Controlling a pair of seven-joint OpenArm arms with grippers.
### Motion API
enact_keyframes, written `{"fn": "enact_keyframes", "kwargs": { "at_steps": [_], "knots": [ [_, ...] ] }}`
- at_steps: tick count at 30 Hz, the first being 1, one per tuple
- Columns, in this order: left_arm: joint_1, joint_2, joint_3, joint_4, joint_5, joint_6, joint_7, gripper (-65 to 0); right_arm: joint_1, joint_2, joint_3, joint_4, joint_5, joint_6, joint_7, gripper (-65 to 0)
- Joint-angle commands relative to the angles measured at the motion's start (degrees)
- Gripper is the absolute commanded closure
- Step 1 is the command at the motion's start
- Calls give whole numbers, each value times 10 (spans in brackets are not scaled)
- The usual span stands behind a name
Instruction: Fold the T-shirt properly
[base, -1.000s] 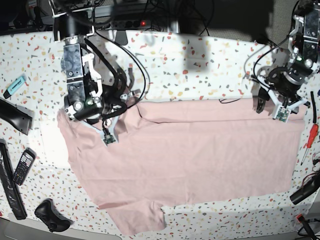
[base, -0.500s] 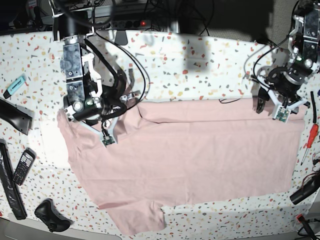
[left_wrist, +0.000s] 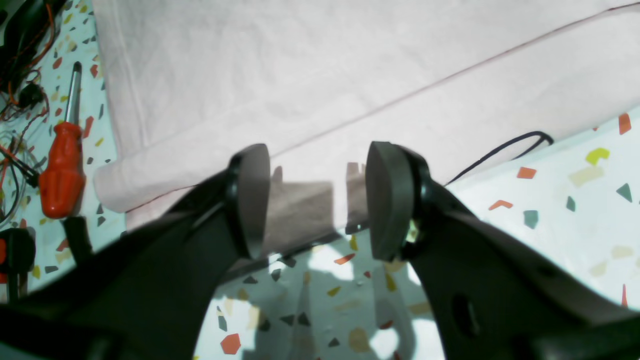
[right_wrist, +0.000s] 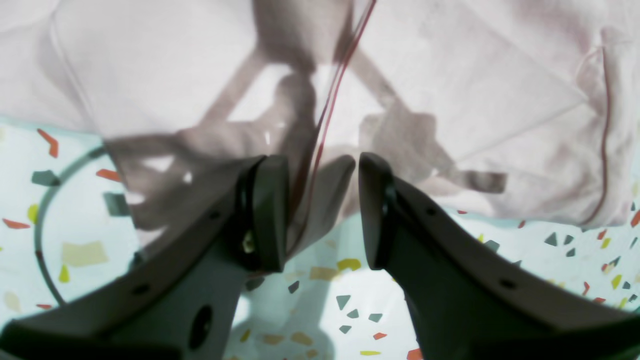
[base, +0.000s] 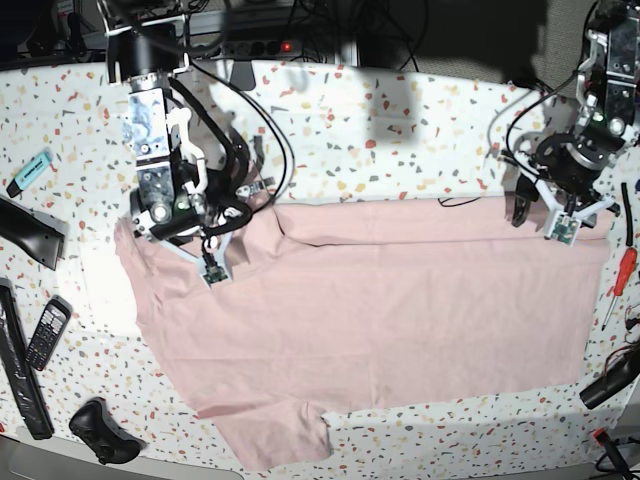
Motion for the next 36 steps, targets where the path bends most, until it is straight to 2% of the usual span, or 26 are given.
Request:
{"fn": "enact_keyframes", "kwargs": {
  "at_steps": [1,4,9,13,17,21,29,36],
  "knots": [
    [-5,-9,-4,8,-2,4,-19,-296,14,2,1,10,-4,-4,6,-216],
    [-5,-9,-4,8,-2,4,-24,-296,16,2,1,10,-4,-4,6,-161],
    [-5,-9,-4,8,-2,4,-24,-296,16,2,1,10,-4,-4,7,-128],
    [-5,-9,-4,8,-2,4,-24,-296,18,2,1,10,-4,-4,10,0],
    [-4,-9,-4,8,-2,4,-24,-296,39,2,1,28,-4,-7,17,0],
    [-4,-9,-4,8,-2,4,-19,-296,73,2,2,23,-4,-28,72,0],
    [-3,-9,-4,8,-2,4,-19,-296,157,2,3,-58,-4,-36,173,0],
    [-3,-9,-4,8,-2,4,-20,-296,227,1,3,-180,-6,-54,318,0]
  ]
}}
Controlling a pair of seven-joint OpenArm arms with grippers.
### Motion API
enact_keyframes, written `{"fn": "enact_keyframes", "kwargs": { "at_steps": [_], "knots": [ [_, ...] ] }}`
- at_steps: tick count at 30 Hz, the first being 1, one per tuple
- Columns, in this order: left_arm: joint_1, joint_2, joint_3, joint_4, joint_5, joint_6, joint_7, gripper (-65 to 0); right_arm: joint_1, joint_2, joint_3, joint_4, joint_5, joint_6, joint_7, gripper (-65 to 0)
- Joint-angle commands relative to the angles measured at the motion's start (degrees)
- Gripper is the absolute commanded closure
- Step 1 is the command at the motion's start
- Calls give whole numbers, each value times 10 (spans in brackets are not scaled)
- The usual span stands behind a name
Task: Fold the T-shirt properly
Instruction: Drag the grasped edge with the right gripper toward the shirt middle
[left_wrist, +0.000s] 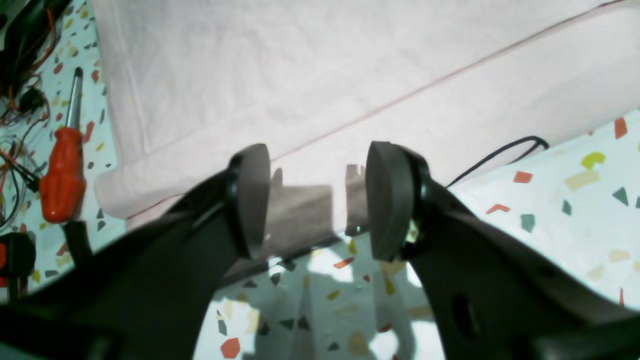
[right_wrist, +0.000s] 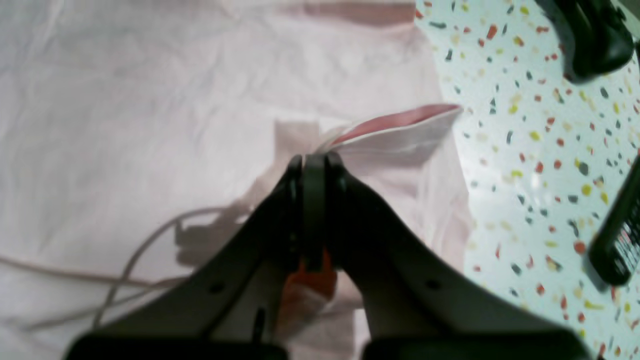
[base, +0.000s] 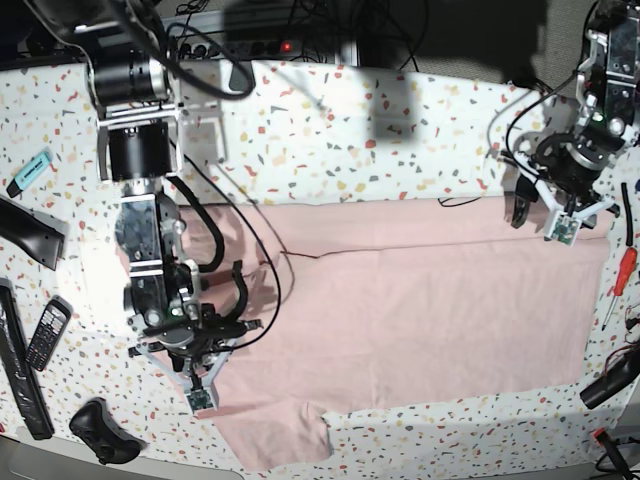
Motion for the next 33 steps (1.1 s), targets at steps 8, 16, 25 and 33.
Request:
{"fn": "enact_keyframes", "kwargs": {
  "at_steps": [8,16,25,33],
  "knots": [
    [-3,-9,-4,8,-2,4,-13,-296,88,2,2,-93,0,-45,88,0],
    [-3,-9,-4,8,-2,4,-13,-296,104,1,2,-149,0,-49,98,0],
    [-3,-9,-4,8,-2,4,-13,-296,89,-1,1,-87,-3,-47,-49,0],
    [-3,-9,-4,8,-2,4,-13,-296,-28,-42,1,115,-45,-47,-120,0]
  ]
}}
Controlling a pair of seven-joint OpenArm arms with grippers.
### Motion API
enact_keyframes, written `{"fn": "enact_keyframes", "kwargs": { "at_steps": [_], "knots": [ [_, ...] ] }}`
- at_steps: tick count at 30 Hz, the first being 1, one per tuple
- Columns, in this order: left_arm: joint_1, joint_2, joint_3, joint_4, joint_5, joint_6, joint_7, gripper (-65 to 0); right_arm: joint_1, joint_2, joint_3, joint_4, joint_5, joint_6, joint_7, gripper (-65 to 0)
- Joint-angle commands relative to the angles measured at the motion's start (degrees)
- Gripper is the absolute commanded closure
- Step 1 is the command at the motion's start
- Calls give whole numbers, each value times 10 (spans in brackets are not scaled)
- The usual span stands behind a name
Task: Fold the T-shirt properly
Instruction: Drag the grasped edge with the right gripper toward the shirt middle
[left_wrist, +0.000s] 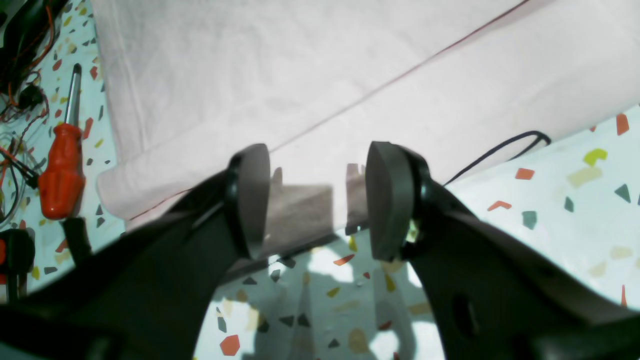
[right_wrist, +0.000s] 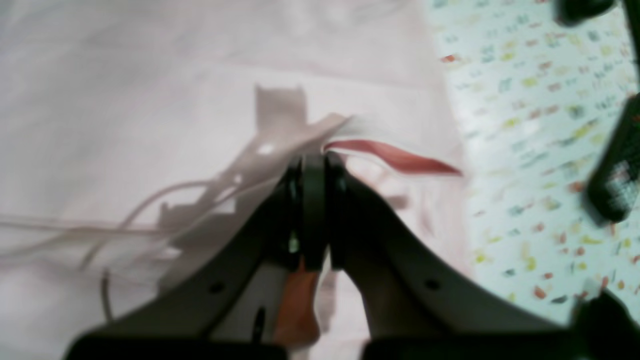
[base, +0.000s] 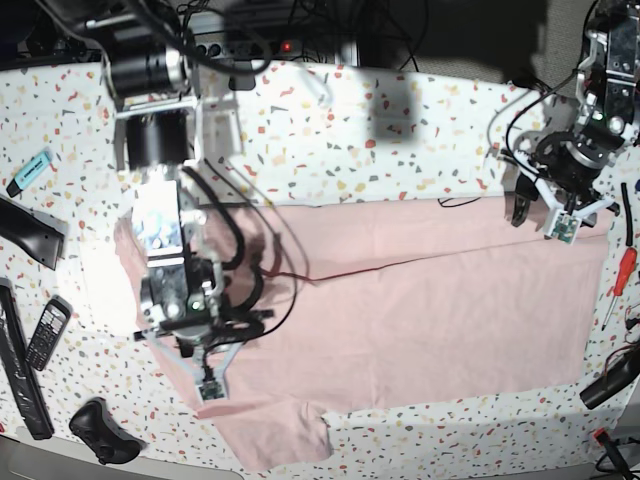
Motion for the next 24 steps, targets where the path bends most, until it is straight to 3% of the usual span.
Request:
{"fn": "enact_keyframes", "kwargs": {
  "at_steps": [1,16,24],
  "knots": [
    [-6,-9,-4,8,-2,4,-12,-296,5,-2,1,29,-2,-3,6,0],
    [-6,-9,-4,8,-2,4,-12,-296,-115,-125,1,146,-2,-11,-13,0],
    [-7,-9,-4,8,-2,3,-17,-296,-142,-144,-30,147,-4,-11,-20,0]
  ]
}}
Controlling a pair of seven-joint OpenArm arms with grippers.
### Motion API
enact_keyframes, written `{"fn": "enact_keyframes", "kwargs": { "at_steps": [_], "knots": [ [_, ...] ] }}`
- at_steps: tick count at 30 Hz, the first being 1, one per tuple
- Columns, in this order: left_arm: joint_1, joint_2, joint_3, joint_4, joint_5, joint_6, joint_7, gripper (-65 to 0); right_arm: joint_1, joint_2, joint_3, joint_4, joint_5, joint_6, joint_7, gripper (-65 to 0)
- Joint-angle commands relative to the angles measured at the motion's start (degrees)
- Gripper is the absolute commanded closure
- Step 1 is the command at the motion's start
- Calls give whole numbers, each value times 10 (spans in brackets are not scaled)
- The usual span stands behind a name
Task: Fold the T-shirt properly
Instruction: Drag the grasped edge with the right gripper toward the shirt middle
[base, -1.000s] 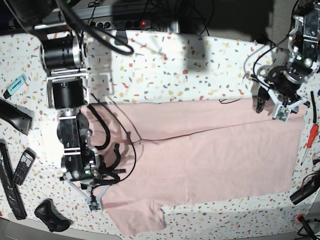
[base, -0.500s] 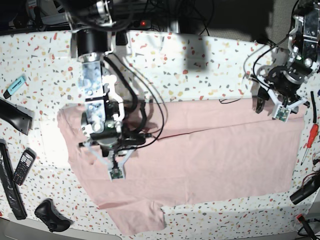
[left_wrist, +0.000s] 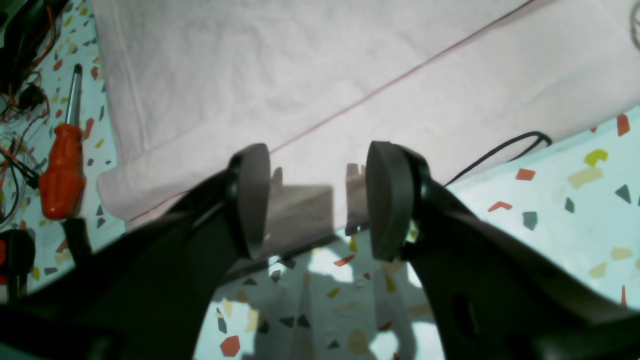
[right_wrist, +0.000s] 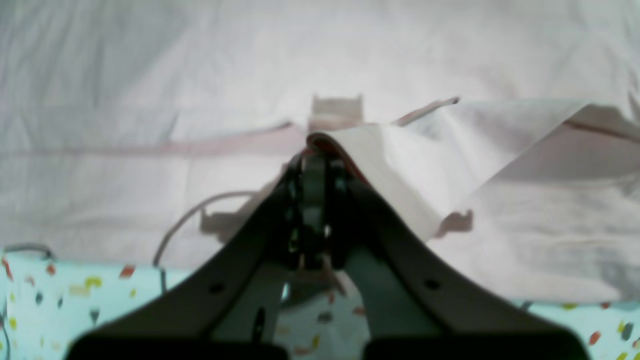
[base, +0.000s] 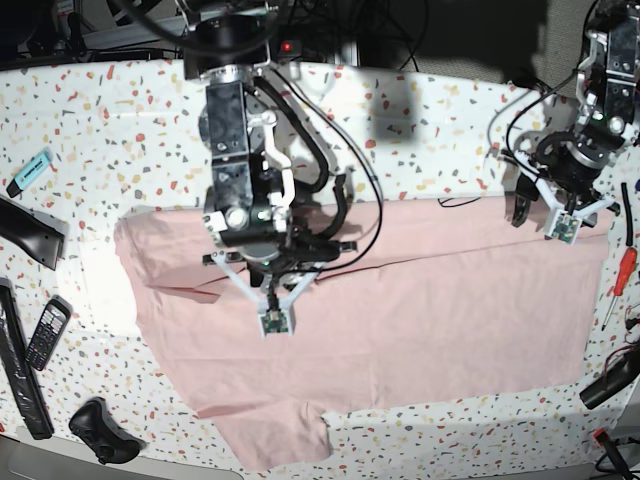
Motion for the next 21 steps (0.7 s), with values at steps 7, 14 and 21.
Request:
{"fn": "enact_keyframes", "kwargs": {
  "at_steps": [7,14,21],
  "knots": [
    [-6,-9,-4,8,-2,4,-15,-296,-1,-6,-54,12,0,-49,69,0],
    [-6,-9,-4,8,-2,4,-10,-296,0,-5,-52,12,-102,-104,136,0],
    [-6,-9,-4,8,-3,4,-8,-296,33,-1,-2,5,-83,-129,206,0]
  ]
}}
